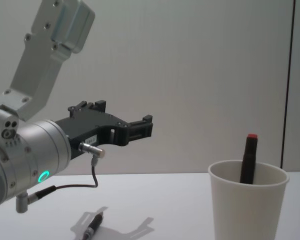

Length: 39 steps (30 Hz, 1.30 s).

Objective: Place the pen into the pen holder.

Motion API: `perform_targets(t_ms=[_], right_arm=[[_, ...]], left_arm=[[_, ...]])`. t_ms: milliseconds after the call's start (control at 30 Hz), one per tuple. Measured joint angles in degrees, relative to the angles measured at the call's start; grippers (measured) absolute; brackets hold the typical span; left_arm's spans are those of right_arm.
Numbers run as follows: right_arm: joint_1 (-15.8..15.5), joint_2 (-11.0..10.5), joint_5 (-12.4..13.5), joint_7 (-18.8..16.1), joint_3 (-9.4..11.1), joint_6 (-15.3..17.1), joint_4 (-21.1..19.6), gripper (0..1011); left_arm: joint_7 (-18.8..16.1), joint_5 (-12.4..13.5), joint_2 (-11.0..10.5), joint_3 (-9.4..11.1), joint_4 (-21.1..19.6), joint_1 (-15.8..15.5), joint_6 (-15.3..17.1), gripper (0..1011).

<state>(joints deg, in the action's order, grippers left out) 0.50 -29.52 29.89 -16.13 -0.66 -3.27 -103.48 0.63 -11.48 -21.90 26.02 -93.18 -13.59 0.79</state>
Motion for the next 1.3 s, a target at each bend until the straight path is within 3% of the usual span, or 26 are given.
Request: perform_targets(t_ms=[400,733,1000,1300], right_arm=[[2.14,-6.09,1.30,-2.37,3.42,11.10,2.92,1002],[4.22,-9.46,0.70,-4.56,4.73,17.30,5.98,1002],[5.07,-10.72,0.38,-5.39,5.21,19.73,7.19,1001],[5.55,-11.52,0.19,-5.91,5.52,21.19,7.91,1002]], left_arm=[[0.00,0.00,0.00,0.00,0.00,0.00,0.00,1001],[0.28,0.05,-0.34,-0.11,-0.50,0.23,0.94,1001],[1.19,-0.43,-1.84,-0.60,-2.95,1.38,5.31,1001],[1.43,-3.40,-4.51,-1.65,-6.30,3.70,11.82,1001]])
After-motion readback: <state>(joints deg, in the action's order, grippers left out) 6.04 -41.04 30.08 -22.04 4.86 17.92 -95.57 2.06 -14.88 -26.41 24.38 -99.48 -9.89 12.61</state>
